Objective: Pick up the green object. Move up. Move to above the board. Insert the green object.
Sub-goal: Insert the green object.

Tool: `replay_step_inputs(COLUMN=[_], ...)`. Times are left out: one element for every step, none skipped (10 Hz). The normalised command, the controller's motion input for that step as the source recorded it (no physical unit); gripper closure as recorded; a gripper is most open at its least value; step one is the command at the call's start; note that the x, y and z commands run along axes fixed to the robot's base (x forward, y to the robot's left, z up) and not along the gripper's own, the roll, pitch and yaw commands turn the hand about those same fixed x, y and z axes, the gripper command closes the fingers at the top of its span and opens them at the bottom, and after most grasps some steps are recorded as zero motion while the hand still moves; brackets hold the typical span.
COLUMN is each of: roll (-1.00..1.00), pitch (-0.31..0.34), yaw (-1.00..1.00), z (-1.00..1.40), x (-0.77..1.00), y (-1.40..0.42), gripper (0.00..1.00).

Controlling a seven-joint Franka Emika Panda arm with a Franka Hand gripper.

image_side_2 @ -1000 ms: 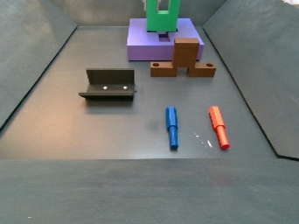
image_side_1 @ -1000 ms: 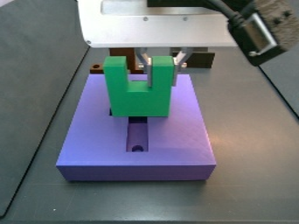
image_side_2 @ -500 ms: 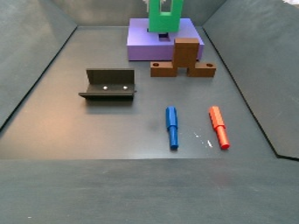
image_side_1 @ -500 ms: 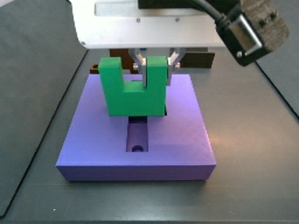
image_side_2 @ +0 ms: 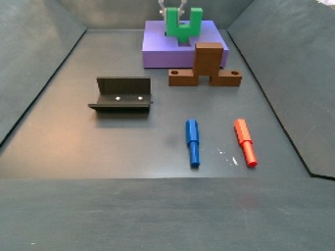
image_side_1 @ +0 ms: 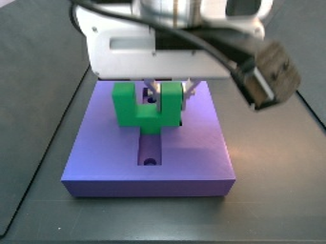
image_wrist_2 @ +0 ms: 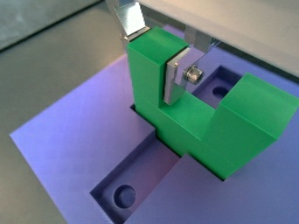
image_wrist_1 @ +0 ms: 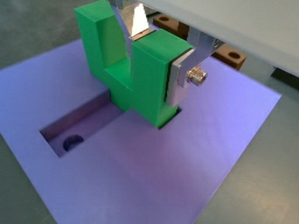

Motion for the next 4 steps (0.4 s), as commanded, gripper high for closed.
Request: replay_step_inputs(roll=[0.06, 0.04, 0.00, 0.00], pitch=[0.019, 0.001, 0.000, 0.000], yaw=[-0.02, -0.08, 0.00, 0.00], z=[-1.00, -1.00, -0.02, 0.00], x=[0.08, 0.13, 0.00, 0.00], y=[-0.09, -0.08, 0.00, 0.00], gripper=[1.00, 1.00, 1.00, 1.00])
